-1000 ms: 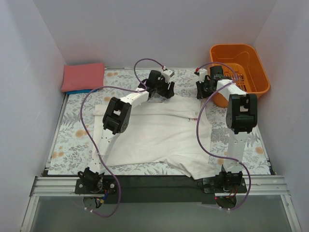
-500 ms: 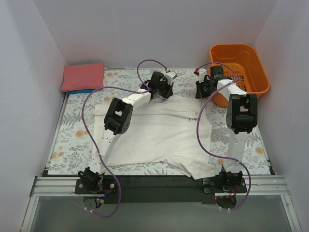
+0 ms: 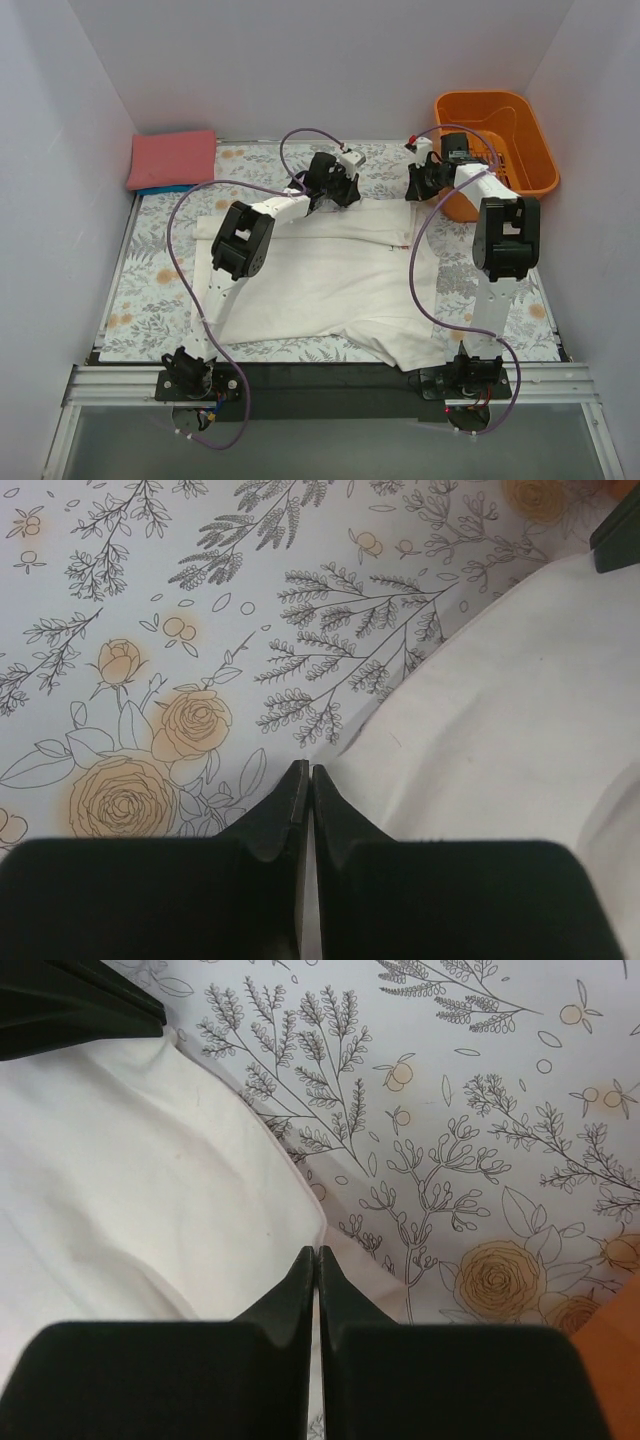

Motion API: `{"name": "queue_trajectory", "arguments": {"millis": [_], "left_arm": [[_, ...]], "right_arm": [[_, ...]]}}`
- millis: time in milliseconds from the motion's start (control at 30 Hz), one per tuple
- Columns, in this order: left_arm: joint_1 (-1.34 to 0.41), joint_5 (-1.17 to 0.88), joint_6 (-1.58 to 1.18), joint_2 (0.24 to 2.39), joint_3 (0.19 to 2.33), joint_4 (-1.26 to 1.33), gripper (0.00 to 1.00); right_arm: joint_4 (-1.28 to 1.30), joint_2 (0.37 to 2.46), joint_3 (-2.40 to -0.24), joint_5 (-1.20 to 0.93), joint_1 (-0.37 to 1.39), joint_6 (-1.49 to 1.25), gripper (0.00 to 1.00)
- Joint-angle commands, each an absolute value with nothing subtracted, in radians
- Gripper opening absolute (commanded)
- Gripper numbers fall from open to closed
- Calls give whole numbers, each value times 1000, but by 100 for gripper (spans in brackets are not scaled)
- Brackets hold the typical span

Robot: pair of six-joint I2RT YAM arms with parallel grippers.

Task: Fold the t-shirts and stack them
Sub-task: Fold the tshirt

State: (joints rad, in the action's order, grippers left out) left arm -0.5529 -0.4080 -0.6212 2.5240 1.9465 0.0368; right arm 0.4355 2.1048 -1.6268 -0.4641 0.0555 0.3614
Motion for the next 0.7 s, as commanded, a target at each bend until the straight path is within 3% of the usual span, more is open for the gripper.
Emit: {"name": "queue_trajectory", "arguments": {"millis": [0, 667], "left_arm": [[-558, -459, -630, 2346, 1913, 90, 0], [-558, -623, -578, 1869, 1350, 104, 0]], "right_arm": [[405, 1997, -1606, -518, 45, 353, 1], [526, 1637, -1278, -656, 45, 443, 1]]}}
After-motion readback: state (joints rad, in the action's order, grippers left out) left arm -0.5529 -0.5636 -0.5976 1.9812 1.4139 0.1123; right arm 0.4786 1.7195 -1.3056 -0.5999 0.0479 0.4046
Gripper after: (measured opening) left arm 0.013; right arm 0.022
